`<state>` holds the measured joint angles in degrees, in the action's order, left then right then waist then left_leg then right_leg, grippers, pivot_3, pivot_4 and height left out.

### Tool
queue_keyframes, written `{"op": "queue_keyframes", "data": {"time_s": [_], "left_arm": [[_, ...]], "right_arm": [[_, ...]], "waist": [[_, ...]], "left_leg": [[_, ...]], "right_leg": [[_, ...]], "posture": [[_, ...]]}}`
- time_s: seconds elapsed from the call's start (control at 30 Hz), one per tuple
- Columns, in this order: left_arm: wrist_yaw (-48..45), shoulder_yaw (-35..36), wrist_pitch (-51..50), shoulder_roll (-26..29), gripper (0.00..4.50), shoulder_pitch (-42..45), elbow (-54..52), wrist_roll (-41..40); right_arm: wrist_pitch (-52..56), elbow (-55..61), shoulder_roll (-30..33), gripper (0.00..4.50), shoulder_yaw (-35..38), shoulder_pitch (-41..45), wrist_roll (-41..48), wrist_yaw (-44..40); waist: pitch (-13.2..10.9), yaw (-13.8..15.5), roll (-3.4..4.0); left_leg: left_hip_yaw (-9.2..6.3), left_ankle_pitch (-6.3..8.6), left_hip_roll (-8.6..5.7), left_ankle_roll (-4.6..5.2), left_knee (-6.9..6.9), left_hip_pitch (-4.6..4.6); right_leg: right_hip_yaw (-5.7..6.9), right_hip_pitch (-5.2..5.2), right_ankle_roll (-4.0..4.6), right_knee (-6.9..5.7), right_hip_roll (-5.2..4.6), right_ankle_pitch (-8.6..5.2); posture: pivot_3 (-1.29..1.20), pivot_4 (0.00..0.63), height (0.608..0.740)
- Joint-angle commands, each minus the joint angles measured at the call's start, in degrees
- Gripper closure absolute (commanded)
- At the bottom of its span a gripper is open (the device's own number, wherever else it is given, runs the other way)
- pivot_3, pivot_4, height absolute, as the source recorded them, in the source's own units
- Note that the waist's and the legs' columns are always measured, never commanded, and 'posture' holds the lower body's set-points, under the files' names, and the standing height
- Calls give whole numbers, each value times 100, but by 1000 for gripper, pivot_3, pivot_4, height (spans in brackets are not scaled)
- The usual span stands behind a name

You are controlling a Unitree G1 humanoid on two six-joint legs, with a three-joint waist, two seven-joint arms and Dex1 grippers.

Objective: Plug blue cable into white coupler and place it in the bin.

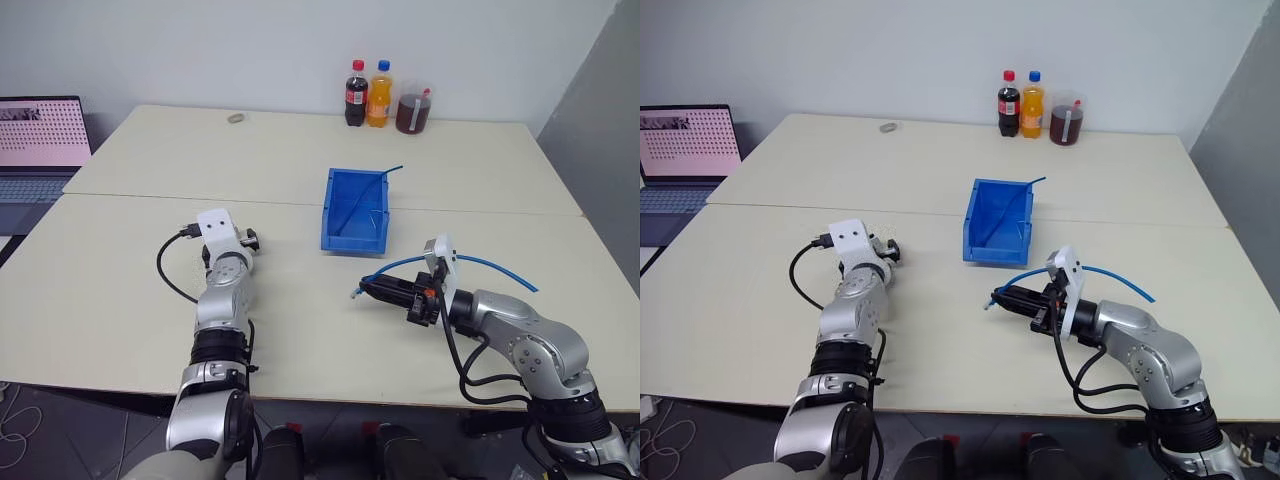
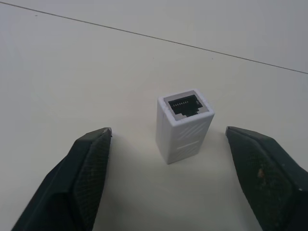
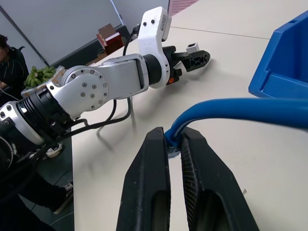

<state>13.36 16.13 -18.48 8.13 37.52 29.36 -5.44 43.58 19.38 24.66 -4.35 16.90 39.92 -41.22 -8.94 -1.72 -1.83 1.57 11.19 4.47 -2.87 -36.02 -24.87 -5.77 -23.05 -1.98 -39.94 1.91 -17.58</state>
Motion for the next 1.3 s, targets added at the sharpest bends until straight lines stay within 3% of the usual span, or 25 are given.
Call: {"op": "queue_keyframes", "data": {"time_s": [0.03, 0.43, 0.7, 0.83, 0.97, 1.07, 1.17, 1.3], "left_arm": [[22, 27, 170, 66, 1451, 175, -31, -23], [3, -26, 162, 6, 3686, 120, -77, -13], [-367, -229, -452, 0, 3729, -561, -1161, -74], [-1620, -729, -711, 564, 3729, -1330, -2232, -170], [-4538, -1521, -566, 1931, 3729, -2006, -3035, -782], [-6104, -2125, 10, 2745, 3729, -2127, -3159, -801], [-7161, -2532, 551, 3079, 3729, -2026, -3050, -793], [-7944, -3017, 694, 2991, 3729, -1682, -2855, -768]], "right_arm": [[-64, 158, 36, 4445, 129, 7, 47, -18], [-78, 196, -10, 4446, 112, -43, 41, 42], [-99, 240, -16, 4446, 136, -96, 8, 78], [-117, 359, 45, 4446, 179, -156, -18, 109], [-197, 702, 386, 4446, 233, -397, -124, 17], [-282, 882, 629, 4446, 186, -550, -206, -59], [-364, 985, 773, 4446, 135, -635, -289, -139], [-508, 1090, 850, 4446, 7, -611, -479, -158]], "waist": [[0, 0, 0], [0, 1, 0], [0, -10, 1], [0, -20, 1], [-2, -22, 4], [-5, 3, 8], [-6, 3, 9], [-7, -12, 11]], "left_leg": [[0, 0, 0, 0, 0, 0], [0, 0, 0, 0, 0, 0], [1, 0, 0, -1, 1, 0], [2, -1, 2, -2, 4, 2], [2, -1, 3, -3, 7, 2], [3, -1, 3, -4, 8, 2], [9, 0, 0, -3, 5, 3], [10, 0, 3, -1, 5, 2]], "right_leg": [[0, 0, 0, 0, 0, 0], [0, 0, 0, 0, 0, 0], [-1, 0, 0, 0, 0, 0], [-1, -1, 1, -3, -1, 0], [0, -6, 3, -4, 0, -1], [4, -7, 5, 0, -3, -3], [-1, -3, 5, 6, -11, -4], [-2, -7, 8, 5, -8, -5]], "posture": [[0, 150, 740], [0, 150, 740], [0, 150, 740], [0, 150, 740], [0, 150, 740], [0, 150, 740], [0, 150, 740], [0, 150, 740]]}}
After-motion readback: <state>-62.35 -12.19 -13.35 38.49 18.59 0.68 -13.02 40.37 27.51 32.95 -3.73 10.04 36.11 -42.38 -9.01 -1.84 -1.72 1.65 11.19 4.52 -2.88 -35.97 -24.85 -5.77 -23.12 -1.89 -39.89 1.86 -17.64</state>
